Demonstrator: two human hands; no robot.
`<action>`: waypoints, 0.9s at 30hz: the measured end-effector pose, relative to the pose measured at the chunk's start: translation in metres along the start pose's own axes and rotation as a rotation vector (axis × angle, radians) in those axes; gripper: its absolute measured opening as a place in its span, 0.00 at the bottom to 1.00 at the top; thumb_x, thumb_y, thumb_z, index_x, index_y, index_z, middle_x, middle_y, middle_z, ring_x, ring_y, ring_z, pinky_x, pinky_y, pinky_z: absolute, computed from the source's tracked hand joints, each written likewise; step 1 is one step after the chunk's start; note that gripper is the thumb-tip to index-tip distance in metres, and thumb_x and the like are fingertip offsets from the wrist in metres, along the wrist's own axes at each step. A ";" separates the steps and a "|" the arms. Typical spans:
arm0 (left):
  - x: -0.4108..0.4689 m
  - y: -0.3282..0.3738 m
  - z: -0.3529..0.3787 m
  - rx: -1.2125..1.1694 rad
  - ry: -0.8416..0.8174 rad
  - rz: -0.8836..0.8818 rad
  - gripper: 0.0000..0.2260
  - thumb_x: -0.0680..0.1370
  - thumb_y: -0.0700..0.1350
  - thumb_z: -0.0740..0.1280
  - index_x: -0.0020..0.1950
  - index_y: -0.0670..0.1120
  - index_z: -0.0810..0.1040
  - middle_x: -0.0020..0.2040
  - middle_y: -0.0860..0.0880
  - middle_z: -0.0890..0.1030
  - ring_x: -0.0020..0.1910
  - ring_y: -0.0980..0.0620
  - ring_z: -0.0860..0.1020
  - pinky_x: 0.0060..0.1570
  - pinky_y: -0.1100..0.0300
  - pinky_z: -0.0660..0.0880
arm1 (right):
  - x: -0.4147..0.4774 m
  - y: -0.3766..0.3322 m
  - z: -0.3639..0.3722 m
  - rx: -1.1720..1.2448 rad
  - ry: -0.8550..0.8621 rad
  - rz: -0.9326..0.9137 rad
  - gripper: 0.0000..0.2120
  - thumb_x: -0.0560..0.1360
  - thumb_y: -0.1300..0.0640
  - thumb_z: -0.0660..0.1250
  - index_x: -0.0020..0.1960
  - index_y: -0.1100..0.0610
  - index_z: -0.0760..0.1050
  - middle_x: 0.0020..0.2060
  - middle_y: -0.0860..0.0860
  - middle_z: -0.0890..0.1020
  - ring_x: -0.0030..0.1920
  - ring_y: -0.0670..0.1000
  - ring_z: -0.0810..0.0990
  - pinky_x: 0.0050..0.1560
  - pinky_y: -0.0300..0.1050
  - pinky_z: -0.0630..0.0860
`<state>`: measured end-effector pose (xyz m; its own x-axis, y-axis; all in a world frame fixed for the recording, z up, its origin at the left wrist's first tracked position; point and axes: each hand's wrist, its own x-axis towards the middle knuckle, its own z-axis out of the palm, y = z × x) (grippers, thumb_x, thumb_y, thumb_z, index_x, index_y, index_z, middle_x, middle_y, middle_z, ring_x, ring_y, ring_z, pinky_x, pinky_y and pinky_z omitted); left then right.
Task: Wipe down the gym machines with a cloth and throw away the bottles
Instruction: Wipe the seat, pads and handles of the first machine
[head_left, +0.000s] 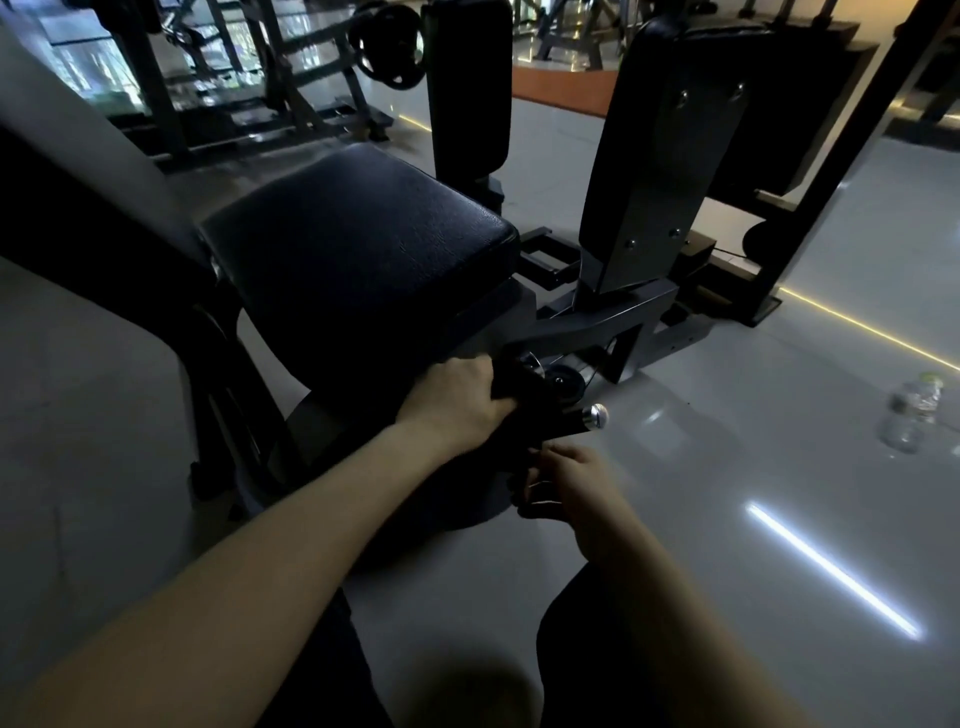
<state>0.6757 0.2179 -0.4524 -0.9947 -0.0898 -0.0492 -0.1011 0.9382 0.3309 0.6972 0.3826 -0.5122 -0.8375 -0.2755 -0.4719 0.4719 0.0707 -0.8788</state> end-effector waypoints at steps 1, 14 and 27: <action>0.006 -0.004 -0.004 -0.144 -0.092 -0.027 0.15 0.80 0.58 0.66 0.46 0.47 0.77 0.42 0.48 0.82 0.42 0.49 0.82 0.39 0.58 0.74 | 0.000 0.002 0.001 0.001 -0.008 -0.001 0.13 0.81 0.61 0.61 0.54 0.73 0.73 0.37 0.62 0.76 0.40 0.60 0.79 0.41 0.51 0.79; -0.058 -0.029 0.041 0.149 0.406 0.186 0.28 0.76 0.40 0.66 0.76 0.38 0.68 0.64 0.40 0.79 0.61 0.41 0.78 0.59 0.47 0.77 | -0.013 -0.002 -0.011 -0.082 -0.045 -0.053 0.10 0.82 0.61 0.62 0.54 0.67 0.78 0.38 0.62 0.80 0.38 0.58 0.81 0.38 0.47 0.81; -0.012 0.037 0.029 0.172 0.336 0.171 0.33 0.79 0.53 0.66 0.80 0.44 0.59 0.66 0.41 0.75 0.60 0.44 0.78 0.55 0.52 0.76 | -0.007 -0.023 -0.022 0.269 0.267 -0.188 0.07 0.82 0.62 0.61 0.51 0.63 0.77 0.34 0.56 0.76 0.38 0.58 0.78 0.37 0.48 0.79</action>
<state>0.6848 0.2632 -0.4671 -0.9500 -0.0046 0.3123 0.0425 0.9887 0.1439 0.6862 0.4045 -0.4898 -0.9412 0.0012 -0.3380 0.3295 -0.2192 -0.9184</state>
